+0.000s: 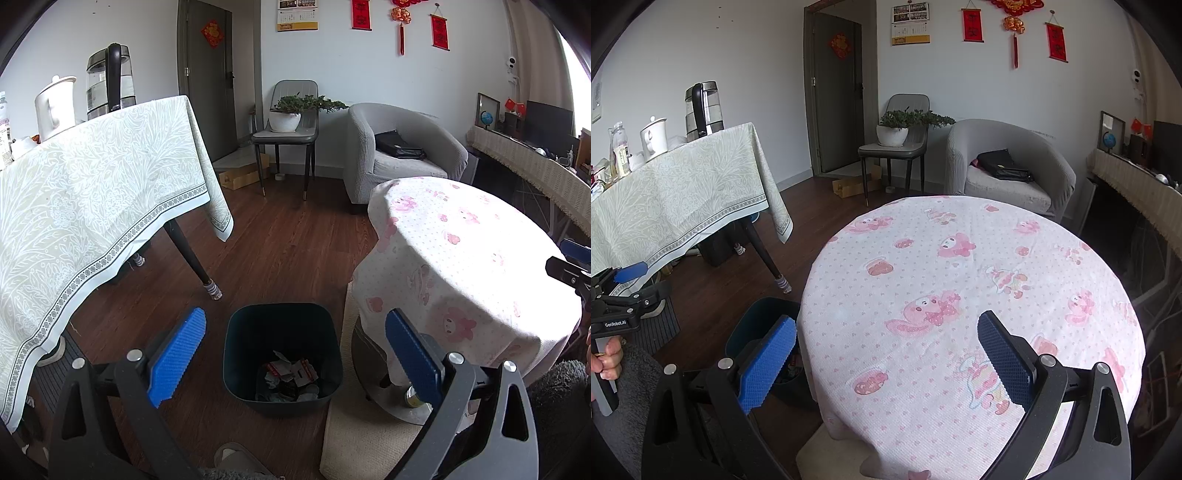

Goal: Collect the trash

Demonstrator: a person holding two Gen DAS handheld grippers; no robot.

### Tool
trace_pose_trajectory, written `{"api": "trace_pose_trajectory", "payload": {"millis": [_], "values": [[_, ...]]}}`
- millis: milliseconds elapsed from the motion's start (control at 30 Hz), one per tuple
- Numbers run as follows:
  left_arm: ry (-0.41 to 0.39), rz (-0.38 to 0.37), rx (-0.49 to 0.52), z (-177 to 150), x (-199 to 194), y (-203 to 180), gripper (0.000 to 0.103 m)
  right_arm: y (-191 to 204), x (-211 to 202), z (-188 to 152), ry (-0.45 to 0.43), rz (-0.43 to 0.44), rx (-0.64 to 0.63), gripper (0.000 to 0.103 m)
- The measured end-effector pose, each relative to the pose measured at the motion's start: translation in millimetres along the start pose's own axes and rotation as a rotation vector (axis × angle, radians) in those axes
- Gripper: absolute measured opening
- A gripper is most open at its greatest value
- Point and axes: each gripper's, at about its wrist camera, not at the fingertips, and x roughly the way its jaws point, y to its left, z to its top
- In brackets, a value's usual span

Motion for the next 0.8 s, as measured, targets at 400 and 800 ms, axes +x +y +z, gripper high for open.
{"api": "trace_pose_trajectory", "payload": {"millis": [400,800], "values": [[0.003,-0.003,0.000,-0.1,0.6,-0.8,0.100,0.4,-0.2,0.1,0.002,0.000,0.000,0.100],[0.006,-0.009,0.006,-0.2,1.7,-0.5,0.100,0.4,0.0,0.7,0.002,0.000,0.001,0.100]]}}
